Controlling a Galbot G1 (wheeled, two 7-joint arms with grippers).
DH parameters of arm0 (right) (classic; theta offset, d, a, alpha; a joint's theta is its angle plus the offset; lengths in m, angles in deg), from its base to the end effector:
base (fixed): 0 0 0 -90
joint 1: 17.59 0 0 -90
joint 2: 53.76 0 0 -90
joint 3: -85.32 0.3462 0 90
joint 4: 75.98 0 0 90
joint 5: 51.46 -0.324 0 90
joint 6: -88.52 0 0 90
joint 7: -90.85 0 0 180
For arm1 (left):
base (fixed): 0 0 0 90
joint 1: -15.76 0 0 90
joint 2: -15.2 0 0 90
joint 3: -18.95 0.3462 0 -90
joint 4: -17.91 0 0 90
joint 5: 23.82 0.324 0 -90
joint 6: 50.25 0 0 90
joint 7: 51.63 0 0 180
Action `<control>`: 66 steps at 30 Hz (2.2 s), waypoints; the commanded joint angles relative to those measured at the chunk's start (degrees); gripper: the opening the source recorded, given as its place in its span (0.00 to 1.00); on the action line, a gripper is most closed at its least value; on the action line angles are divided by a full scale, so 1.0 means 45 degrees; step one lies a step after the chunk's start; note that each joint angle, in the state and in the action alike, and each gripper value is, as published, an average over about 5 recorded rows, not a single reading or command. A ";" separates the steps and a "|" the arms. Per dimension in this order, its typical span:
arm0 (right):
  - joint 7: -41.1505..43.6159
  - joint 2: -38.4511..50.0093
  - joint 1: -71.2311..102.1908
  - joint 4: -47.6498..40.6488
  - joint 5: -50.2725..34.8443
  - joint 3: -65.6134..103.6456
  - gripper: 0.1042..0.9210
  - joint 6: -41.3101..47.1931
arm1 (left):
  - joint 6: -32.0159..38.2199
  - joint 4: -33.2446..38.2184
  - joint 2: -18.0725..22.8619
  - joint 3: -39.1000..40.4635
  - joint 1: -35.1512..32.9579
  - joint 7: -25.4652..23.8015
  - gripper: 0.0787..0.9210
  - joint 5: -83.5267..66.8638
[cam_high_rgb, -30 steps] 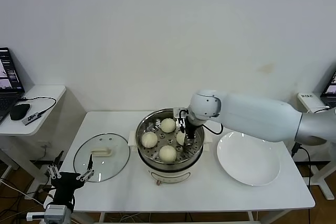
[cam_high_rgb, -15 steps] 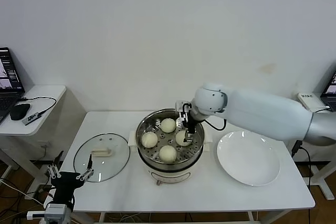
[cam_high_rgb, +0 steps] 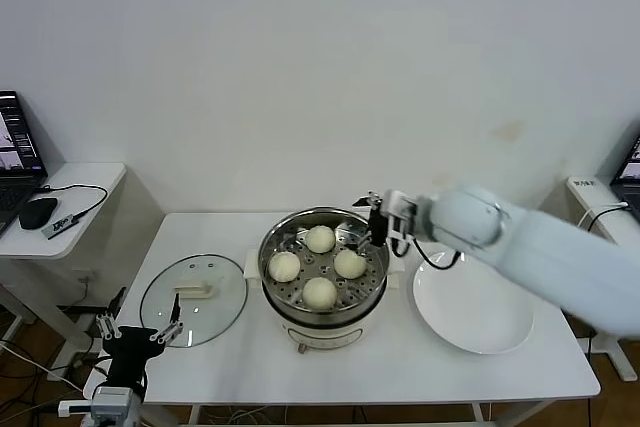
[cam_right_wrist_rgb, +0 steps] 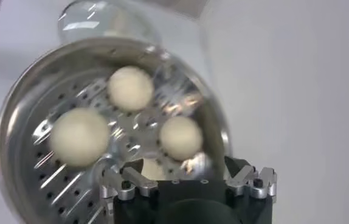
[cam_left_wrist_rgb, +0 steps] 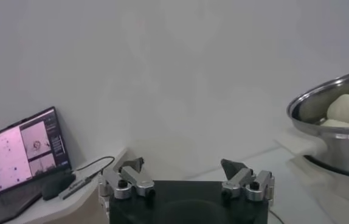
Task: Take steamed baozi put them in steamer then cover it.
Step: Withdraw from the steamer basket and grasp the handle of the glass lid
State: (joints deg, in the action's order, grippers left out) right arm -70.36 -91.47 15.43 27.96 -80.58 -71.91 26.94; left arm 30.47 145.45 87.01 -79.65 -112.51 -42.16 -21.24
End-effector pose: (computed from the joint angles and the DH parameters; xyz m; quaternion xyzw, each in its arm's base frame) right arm 0.3962 -0.0348 -0.1123 0.4244 -0.8089 0.3840 0.1345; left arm 0.1193 0.0829 -0.2589 0.0582 -0.9765 -0.1998 0.0566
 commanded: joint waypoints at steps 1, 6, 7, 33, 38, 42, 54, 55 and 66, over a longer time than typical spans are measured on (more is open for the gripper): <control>-0.4045 -0.0052 1.2570 0.1761 0.1232 1.1505 0.88 -0.6081 | 0.0274 -0.0325 0.0095 0.0129 0.0056 0.0030 0.88 0.0075; -0.3251 -0.3776 1.5476 0.0942 0.2898 1.4809 0.88 -0.9117 | 0.0603 -0.0924 0.0183 0.0280 0.0187 0.0119 0.88 0.0374; -0.3047 -0.4488 1.5844 0.0762 0.3017 1.5373 0.88 -0.9607 | 0.0697 -0.1078 0.0186 0.0314 0.0224 0.0142 0.88 0.0506; -0.1179 -1.0268 1.9936 0.0163 0.3293 1.9573 0.88 -0.9378 | 0.3784 -0.6630 -0.1738 0.0756 0.2258 0.0742 0.88 1.5296; -0.1260 -1.0386 1.9996 0.0169 0.3491 1.9619 0.88 -0.9328 | 0.3774 -0.7740 -0.1835 0.1179 0.3493 0.0715 0.88 1.5772; -0.1308 -1.0545 2.0076 0.0227 0.3618 1.9665 0.88 -0.9339 | 0.3769 -0.8698 -0.1977 0.1398 0.4647 0.0637 0.88 1.5807; -0.1399 -1.1104 2.0330 0.0219 0.4045 1.9549 0.88 -0.9474 | 0.3817 -1.0684 -0.2167 0.1873 0.6679 0.0566 0.88 1.5754; -0.1395 -1.1125 2.0319 0.0201 0.4058 1.9540 0.88 -0.9466 | 0.3816 -1.0799 -0.2151 0.1926 0.6781 0.0536 0.88 1.5758; -0.1341 -1.1176 2.0285 0.0130 0.4084 1.9511 0.88 -0.9392 | 0.3822 -1.2186 -0.1932 0.2271 0.8006 0.0487 0.88 1.5854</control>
State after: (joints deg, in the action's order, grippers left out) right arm -76.53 -141.07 106.29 28.72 -62.62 15.53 -15.27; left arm 47.54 97.78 78.44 -70.43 -82.94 -39.91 48.64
